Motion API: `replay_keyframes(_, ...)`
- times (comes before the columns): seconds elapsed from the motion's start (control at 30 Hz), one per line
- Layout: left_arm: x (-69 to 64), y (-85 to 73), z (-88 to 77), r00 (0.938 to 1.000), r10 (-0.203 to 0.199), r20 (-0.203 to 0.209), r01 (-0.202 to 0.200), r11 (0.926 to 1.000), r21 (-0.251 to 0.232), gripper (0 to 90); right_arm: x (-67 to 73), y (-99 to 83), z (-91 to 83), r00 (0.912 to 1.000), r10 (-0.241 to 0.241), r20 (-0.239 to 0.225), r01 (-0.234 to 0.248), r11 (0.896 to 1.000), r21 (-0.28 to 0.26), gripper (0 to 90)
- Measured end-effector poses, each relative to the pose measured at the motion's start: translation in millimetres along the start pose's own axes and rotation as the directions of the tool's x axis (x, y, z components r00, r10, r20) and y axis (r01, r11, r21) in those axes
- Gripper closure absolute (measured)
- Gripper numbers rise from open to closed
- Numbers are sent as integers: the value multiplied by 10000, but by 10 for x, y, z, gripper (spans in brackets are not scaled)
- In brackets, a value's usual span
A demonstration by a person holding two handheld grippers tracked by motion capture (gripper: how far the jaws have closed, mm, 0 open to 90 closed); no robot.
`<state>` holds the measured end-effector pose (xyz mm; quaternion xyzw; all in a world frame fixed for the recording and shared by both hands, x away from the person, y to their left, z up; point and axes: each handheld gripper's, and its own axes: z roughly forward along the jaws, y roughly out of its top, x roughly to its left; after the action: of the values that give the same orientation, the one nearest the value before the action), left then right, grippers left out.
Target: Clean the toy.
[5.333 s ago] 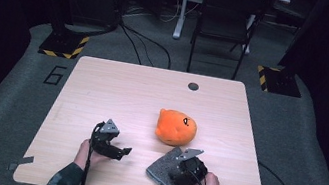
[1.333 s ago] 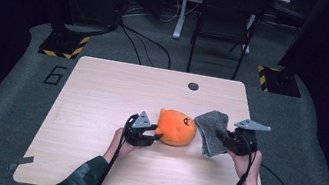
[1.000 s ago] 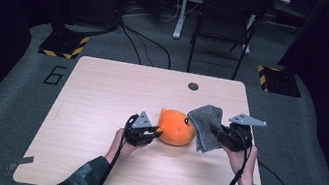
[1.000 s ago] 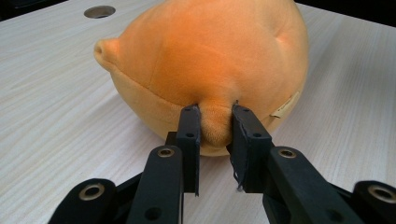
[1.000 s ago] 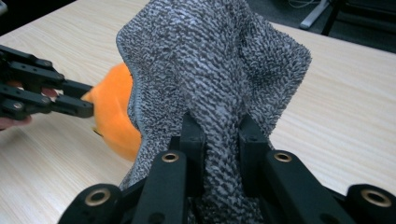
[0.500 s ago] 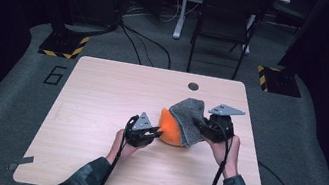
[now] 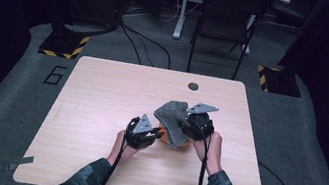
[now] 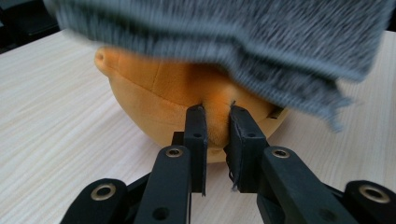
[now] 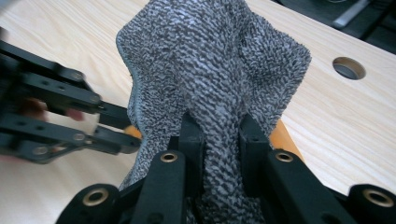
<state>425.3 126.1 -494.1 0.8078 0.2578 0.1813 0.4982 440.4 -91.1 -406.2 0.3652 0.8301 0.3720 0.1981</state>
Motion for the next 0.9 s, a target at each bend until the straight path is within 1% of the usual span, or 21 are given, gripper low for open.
replay_keyframes(0.07, -6, 0, -1, 9999, 102, -25, -102, 9999, 4, 796, 47, -14, 63, 9985, -388, 390, 382, 9991, 177, 756)
replay_keyframes(0.1, -9, -2, 0, 9999, 125, -43, -125, 9999, 35, 797, 68, -30, 92, 9972, -483, 567, 462, 9983, 363, 754)
replay_keyframes(0.13, -10, -4, 0, 10000, 97, -21, -97, 9999, 28, 798, 76, -45, 123, 9946, -717, 748, 683, 9965, 475, 750)
replay_keyframes(0.17, -12, -5, 5, 9999, 120, -45, -120, 9999, 17, 798, 85, -60, 141, 9931, -771, 879, 719, 9955, 613, 746)
replay_keyframes(0.2, -14, -6, 8, 9999, 132, -57, -132, 9999, 0, 798, 78, -70, 164, 9924, -822, 921, 778, 9957, 503, 740)
replay_keyframes(0.23, -12, -6, 6, 9999, 129, -44, -129, 9999, -15, 798, 72, -71, 157, 9935, -754, 858, 702, 9956, 614, 729)
replay_keyframes(0.27, -13, -4, 7, 9999, 151, -42, -151, 9999, -33, 798, 73, -72, 156, 9938, -665, 891, 623, 9968, 494, 724)
replay_keyframes(0.3, -13, -1, 7, 9998, 177, -49, -178, 9998, -62, 798, 57, -65, 149, 9940, -732, 809, 699, 9967, 419, 713)
replay_keyframes(0.4, -23, 10, 6, 9996, 272, 39, -272, 9995, -128, 798, 53, -38, 107, 9949, -555, 839, 534, 9982, 263, 574)
replay_keyframes(0.43, -32, 16, 7, 9993, 374, 84, -373, 9992, -159, 798, 67, -29, 93, 9952, -411, 886, 401, 9991, 129, 545)
replay_keyframes(0.47, -35, 22, 5, 9988, 477, 88, -475, 9988, -141, 798, 82, -21, 85, 9952, -430, 879, 438, 9990, -72, 489)
replay_keyframes(0.5, -36, 24, 5, 9987, 510, 94, -508, 9986, -158, 799, 95, -13, 97, 9945, -572, 877, 584, 9982, -115, 386)
replay_keyframes(0.57, -49, 28, 11, 9985, 538, 107, -536, 9984, -157, 800, 136, -20, 145, 9953, -469, 847, 475, 9989, -51, 389)
replay_keyframes(0.6, -47, 27, 12, 9985, 537, 106, -535, 9985, -129, 802, 159, -44, 198, 9921, -742, 1010, 759, 9970, -131, 444)
replay_keyframes(0.67, -31, 17, 16, 9988, 488, 78, -487, 9988, -84, 806, 178, -73, 232, 9901, -870, 1103, 892, 9959, -146, 577)
replay_keyframes(0.7, -27, 13, 18, 9991, 420, 84, -419, 9991, -67, 808, 190, -97, 246, 9897, -870, 1135, 912, 9953, -328, 655)
replay_keyframes(0.73, -18, 12, 20, 9987, 495, 75, -495, 9987, -75, 809, 186, -111, 250, 9883, -1086, 1075, 1132, 9929, -379, 701)
replay_keyframes(0.77, -23, 11, 24, 9991, 422, 57, -421, 9991, -93, 810, 202, -122, 249, 9891, -1013, 1070, 1075, 9928, -537, 731)
replay_keyframes(0.8, -19, 12, 22, 9988, 481, 51, -481, 9988, -96, 810, 215, -122, 237, 9895, -1014, 1033, 1083, 9920, -641, 749)
replay_keyframes(0.83, -20, 11, 23, 9992, 406, 56, -405, 9991, -144, 810, 221, -117, 225, 9895, -1073, 973, 1143, 9910, -695, 757)
replay_keyframes(0.9, -18, 14, 17, 9995, 313, 62, -312, 9993, -183, 810, 241, -107, 197, 9931, -1007, 606, 1063, 9895, -977, 763)
